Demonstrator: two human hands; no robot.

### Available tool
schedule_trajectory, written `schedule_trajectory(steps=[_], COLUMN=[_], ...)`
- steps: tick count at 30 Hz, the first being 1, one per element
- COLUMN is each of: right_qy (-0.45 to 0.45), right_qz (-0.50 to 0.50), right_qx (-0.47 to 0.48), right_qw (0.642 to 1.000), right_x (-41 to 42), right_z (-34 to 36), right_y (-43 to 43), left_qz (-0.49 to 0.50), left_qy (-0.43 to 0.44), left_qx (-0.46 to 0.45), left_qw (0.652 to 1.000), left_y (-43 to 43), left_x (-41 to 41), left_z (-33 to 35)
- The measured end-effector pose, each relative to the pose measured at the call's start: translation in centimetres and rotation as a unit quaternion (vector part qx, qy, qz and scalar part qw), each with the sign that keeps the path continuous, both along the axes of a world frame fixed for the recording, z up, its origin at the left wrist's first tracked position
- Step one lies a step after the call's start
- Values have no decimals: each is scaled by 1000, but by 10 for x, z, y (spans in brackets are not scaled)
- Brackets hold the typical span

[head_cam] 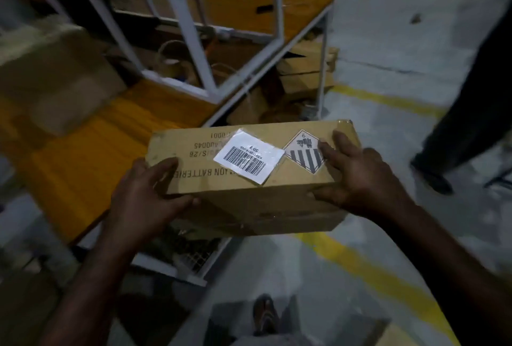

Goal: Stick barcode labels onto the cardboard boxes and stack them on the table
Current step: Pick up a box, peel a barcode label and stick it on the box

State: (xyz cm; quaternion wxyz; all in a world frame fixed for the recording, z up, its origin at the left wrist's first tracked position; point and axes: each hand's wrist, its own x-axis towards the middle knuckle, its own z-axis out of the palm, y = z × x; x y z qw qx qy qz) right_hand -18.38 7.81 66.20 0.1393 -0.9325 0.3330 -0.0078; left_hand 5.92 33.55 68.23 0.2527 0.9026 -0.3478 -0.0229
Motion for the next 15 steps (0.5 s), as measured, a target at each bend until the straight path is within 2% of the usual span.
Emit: schedule_trajectory(steps=[4,7,12,15], right_qy=[-17,-30,2,-28], right_qz=[74,122,154,172], right_qx=[-12,-38,-56,-74], right_qw=[997,991,986,982], right_x=[89,141,188,209], right_z=[23,58,132,172], right_y=[6,8,15,11], left_qz=[60,70,88,106], left_qy=[-23,-20,19,1], left_qx=[-34,-46,-130,-160], left_qw=[997,996,987,981], left_y=[36,55,76,85], left_x=[48,72,98,111], left_z=[25,42,70,93])
